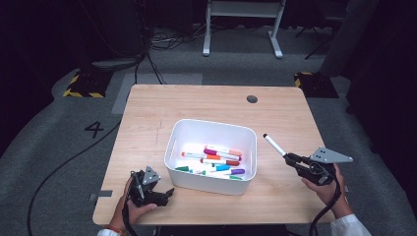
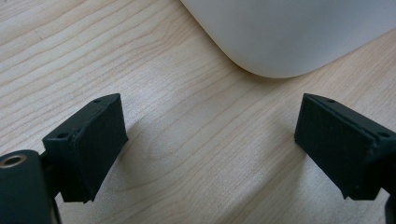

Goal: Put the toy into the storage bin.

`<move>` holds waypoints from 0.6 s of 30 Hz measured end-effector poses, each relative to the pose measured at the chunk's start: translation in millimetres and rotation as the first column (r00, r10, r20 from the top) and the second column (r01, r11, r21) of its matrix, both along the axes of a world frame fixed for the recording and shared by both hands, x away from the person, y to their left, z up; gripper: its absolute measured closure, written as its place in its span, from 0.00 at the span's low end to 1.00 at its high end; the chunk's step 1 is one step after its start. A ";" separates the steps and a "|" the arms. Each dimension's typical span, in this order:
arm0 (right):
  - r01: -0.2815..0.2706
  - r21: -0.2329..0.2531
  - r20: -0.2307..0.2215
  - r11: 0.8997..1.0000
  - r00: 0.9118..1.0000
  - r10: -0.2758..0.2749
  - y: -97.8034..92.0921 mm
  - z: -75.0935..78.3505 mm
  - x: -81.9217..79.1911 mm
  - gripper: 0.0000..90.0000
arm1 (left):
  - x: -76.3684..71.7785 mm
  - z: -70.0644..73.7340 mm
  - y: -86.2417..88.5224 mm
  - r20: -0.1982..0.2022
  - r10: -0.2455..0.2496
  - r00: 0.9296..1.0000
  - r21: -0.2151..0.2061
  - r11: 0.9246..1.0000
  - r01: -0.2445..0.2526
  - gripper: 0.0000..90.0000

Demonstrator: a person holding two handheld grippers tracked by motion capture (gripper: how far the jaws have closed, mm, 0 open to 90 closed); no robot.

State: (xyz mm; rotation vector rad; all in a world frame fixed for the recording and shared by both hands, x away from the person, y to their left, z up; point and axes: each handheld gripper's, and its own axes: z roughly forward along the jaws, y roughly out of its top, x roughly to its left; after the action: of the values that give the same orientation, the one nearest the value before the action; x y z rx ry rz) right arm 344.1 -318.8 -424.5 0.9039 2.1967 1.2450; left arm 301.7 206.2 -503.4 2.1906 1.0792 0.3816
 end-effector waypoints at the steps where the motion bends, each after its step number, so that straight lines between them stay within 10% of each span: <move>1: -0.011 0.005 0.013 1.000 1.000 0.011 1.1 5.9 0.1 0.84 | 0.0 0.0 0.0 0.000 0.000 1.000 0.000 1.000 0.000 0.10; 18: -0.191 -0.014 0.075 0.981 0.979 0.192 55.1 85.0 7.6 0.84 | 1.3 0.0 -0.5 0.001 0.003 1.000 0.000 1.000 -0.003 0.10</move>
State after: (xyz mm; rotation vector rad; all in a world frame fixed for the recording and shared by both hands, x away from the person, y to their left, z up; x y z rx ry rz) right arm 351.7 -263.7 -339.5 0.6422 2.2684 1.3348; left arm 303.0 205.7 -503.4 2.1893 1.0815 0.3843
